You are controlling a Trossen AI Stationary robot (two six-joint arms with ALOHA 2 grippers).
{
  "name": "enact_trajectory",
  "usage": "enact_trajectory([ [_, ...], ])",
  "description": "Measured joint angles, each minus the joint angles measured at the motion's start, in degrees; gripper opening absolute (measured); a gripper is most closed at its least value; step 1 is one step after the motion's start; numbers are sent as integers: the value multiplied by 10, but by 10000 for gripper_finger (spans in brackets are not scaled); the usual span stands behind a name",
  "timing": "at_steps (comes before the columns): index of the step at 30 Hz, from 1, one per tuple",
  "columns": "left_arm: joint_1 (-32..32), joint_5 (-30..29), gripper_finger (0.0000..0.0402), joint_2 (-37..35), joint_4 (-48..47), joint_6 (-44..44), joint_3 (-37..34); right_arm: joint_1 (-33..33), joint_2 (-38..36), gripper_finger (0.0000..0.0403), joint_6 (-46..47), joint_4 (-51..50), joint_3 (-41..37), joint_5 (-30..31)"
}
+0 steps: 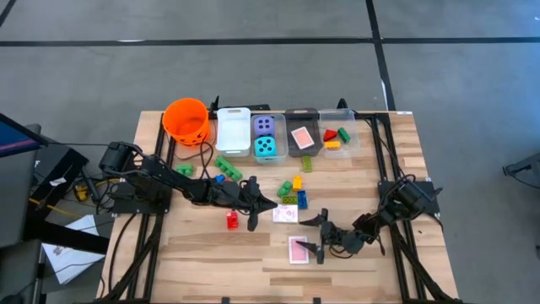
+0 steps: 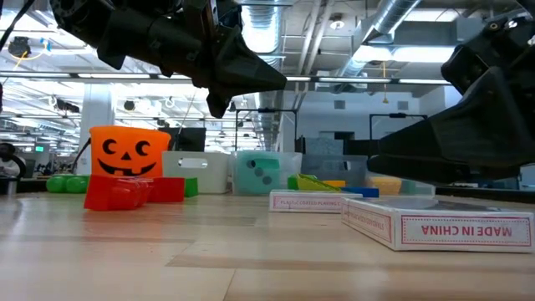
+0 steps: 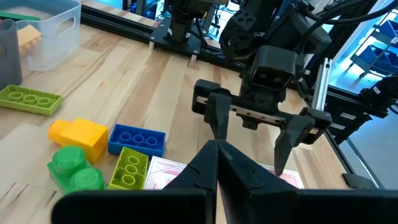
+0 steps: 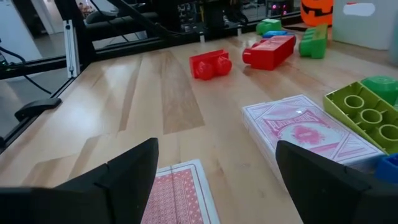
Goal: Pick & Place Toys
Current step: Put the small blue game piece into the right transparent bin
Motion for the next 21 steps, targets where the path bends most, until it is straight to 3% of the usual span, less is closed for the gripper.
enact_trajectory([
  [21,0,1,0,0,-1,0,0,0,0,317,2,-14,0,0],
])
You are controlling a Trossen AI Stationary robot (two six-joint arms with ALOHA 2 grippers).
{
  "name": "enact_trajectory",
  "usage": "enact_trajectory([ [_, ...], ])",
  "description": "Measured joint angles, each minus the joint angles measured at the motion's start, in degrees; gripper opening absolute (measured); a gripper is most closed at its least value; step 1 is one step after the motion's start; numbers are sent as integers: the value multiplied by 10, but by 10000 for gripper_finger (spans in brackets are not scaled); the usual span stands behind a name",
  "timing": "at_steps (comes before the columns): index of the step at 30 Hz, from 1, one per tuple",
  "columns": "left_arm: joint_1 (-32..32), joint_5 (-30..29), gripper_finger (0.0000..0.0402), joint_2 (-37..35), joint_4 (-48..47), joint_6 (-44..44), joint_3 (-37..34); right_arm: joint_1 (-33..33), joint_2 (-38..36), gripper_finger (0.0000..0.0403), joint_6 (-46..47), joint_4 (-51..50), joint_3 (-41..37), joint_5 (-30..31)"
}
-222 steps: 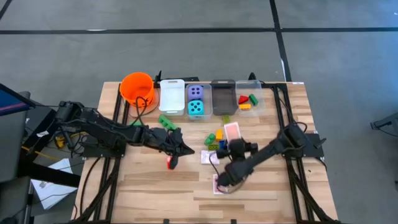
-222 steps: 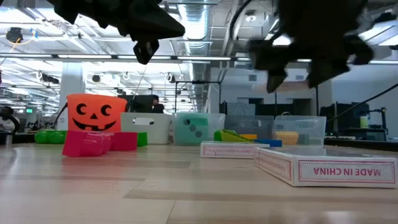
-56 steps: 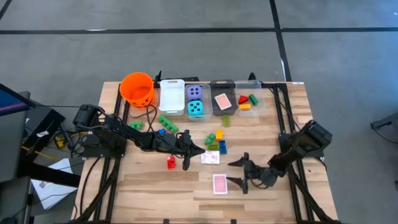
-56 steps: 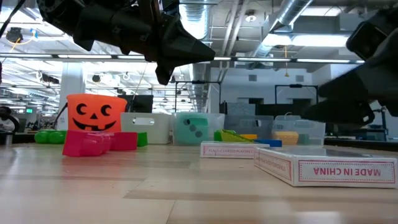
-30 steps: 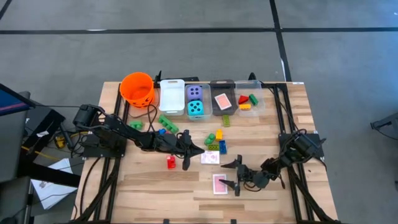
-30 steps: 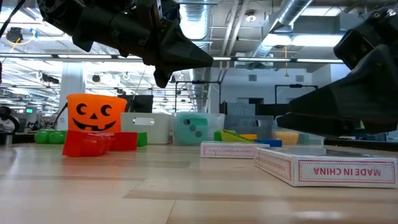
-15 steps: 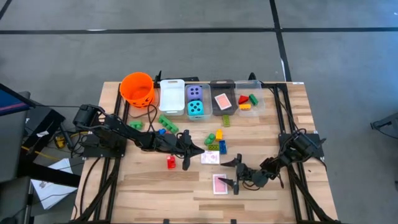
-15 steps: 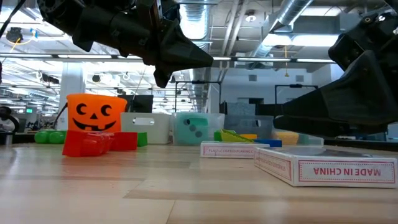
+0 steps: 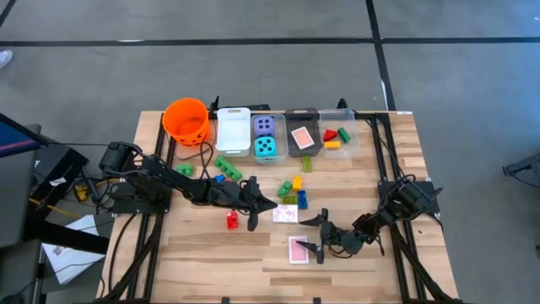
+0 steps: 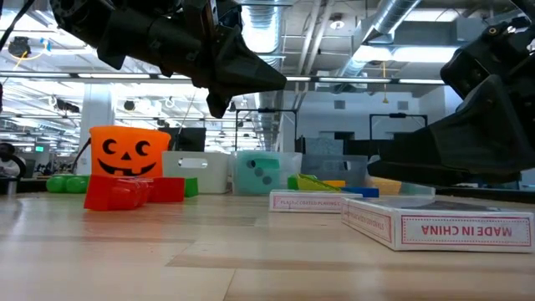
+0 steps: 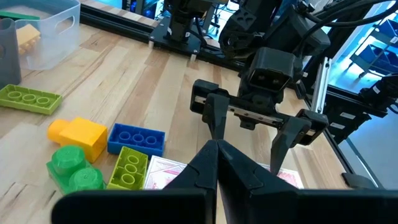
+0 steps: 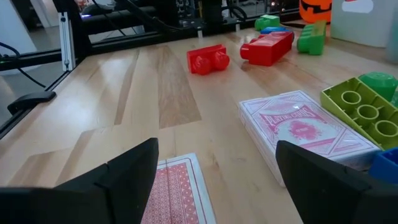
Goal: Pick & Place Toys
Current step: Put the small blue game piece into the right transparent bin
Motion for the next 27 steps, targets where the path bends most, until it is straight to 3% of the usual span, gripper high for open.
enact_trajectory([
  [27,0,0,0,0,-8,0,0,-4,0,317,5,0,0,-13],
])
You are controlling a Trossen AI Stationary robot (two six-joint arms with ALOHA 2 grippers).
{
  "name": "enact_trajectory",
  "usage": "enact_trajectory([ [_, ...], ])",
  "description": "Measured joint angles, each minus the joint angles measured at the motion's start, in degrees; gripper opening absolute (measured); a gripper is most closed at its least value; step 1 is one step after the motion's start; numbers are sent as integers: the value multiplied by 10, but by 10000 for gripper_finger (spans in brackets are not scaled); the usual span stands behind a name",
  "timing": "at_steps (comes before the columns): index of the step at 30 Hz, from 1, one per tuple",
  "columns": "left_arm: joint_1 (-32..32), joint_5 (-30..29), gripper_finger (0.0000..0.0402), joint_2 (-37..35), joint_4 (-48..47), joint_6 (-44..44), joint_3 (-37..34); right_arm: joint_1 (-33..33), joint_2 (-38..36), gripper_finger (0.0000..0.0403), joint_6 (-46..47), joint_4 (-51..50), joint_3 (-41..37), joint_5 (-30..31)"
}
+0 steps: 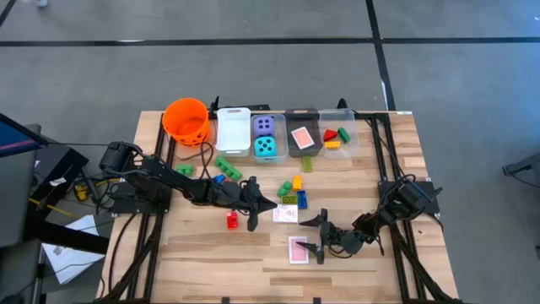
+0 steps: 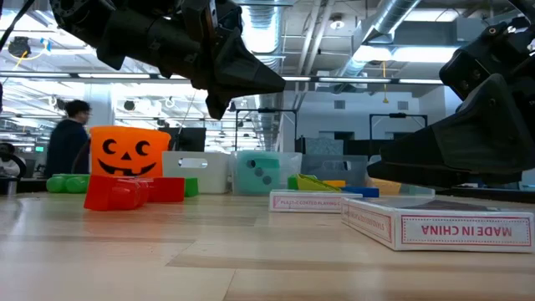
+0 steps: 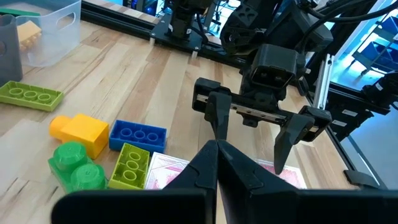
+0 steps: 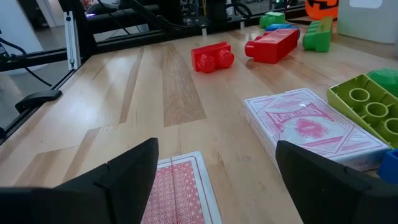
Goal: Pick & Place Toys
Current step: Put the small blue game piece into the right transparent bin
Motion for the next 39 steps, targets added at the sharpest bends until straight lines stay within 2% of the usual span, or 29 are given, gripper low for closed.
enact_trajectory([
  [10,0,0,0,0,-9,0,0,-3,0,317,0,-2,0,0],
  [25,-1,-1,0,0,-117,12,0,-10,0,317,0,-2,0,0],
  [28,-1,-19,0,0,-138,70,0,-14,0,317,0,-2,0,0],
  [34,2,-81,0,0,-119,226,0,-14,0,317,2,-2,0,0],
  [39,18,-87,0,0,-118,356,0,-18,0,317,2,-2,0,0],
])
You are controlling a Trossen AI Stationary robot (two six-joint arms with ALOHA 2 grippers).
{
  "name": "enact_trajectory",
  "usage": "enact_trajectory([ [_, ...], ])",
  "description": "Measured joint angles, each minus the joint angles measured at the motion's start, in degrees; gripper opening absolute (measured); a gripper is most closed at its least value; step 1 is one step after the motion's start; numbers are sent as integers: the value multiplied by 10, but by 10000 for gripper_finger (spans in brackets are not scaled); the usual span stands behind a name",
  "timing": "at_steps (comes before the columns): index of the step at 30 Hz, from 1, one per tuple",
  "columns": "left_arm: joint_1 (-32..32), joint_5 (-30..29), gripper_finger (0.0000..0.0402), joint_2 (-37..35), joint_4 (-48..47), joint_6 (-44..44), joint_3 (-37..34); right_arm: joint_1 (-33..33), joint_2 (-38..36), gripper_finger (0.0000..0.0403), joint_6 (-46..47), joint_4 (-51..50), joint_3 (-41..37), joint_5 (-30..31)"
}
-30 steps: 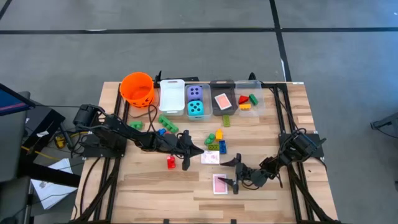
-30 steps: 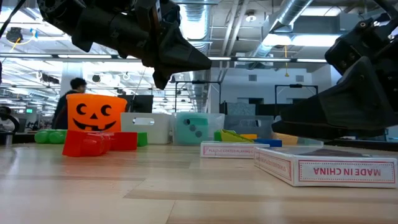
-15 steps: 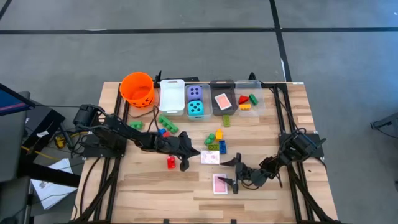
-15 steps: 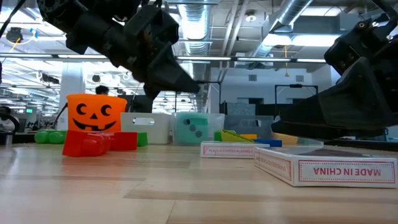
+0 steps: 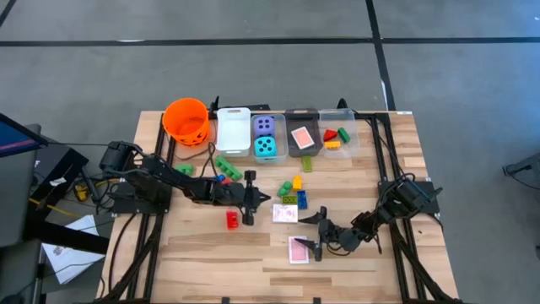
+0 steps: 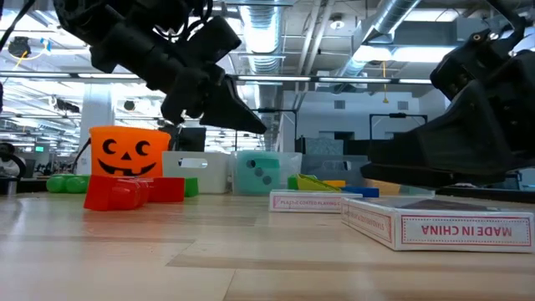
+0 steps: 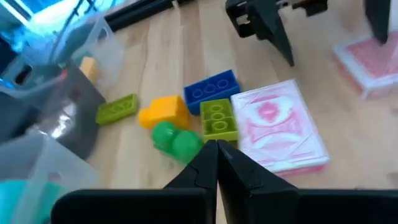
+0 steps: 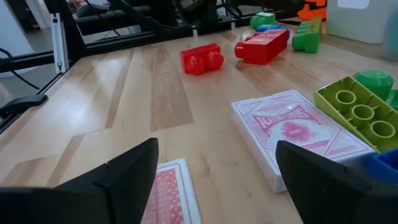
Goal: Pick & Place Toys
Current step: Put the small blue game piece into the right transparent bin
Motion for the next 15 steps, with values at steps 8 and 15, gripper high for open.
enact_trajectory([
  [8,21,43,0,0,20,63,0,-12,0,317,-2,0,0,0],
  [15,35,140,3,0,78,-28,0,-19,0,317,-2,0,0,0],
])
